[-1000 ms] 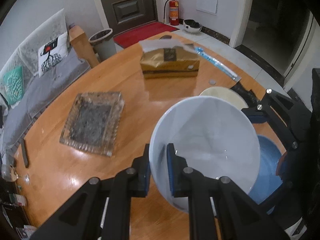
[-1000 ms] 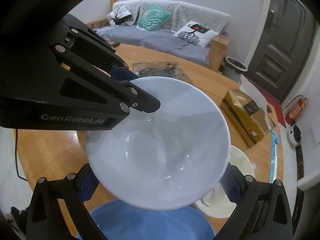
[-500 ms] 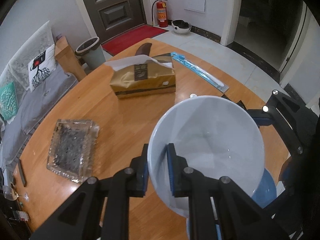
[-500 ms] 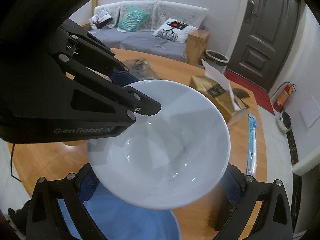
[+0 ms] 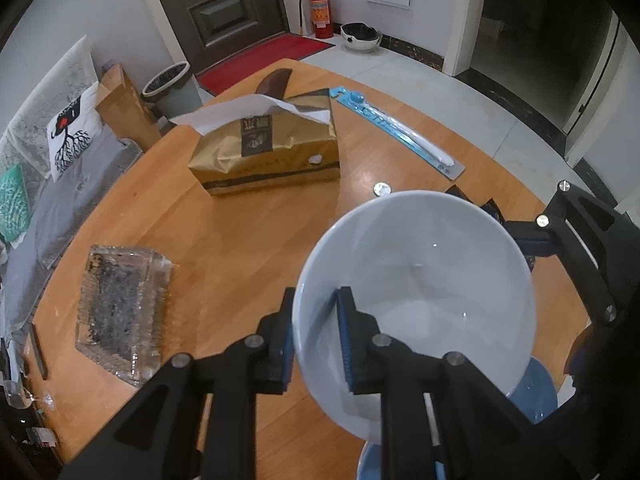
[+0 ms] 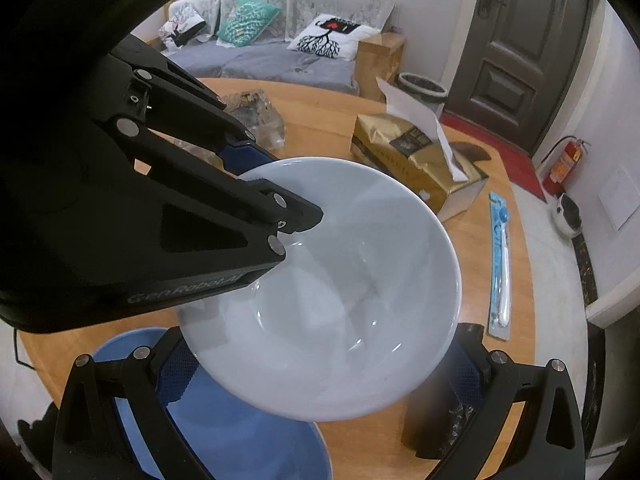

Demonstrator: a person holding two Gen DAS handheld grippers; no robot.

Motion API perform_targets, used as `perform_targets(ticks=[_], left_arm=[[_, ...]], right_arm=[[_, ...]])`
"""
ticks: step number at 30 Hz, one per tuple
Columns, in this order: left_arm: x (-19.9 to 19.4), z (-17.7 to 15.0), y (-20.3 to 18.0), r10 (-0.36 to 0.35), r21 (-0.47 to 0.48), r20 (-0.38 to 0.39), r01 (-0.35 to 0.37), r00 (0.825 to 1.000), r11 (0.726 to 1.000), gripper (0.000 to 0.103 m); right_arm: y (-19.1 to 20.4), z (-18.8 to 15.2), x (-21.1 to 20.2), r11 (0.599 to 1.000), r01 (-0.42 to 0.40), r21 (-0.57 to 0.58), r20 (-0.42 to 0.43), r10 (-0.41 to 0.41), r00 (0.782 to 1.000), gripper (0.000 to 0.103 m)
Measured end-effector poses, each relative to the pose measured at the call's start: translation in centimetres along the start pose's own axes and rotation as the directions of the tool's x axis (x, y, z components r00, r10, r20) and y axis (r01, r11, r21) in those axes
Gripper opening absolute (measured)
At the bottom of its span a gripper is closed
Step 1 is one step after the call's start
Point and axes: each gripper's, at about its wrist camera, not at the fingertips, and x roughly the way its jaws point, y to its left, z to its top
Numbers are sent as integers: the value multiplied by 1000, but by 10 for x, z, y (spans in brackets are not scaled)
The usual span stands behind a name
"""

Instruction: Organize plates and bowls

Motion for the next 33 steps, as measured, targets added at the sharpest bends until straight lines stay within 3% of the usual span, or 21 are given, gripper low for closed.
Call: perform_targets(ticks=[33], left_arm=[[38, -15, 3, -1, -16, -51, 0, 999, 1000, 19]], right_arm=[[4, -9, 14, 1000, -14, -27, -54, 12, 998, 100]])
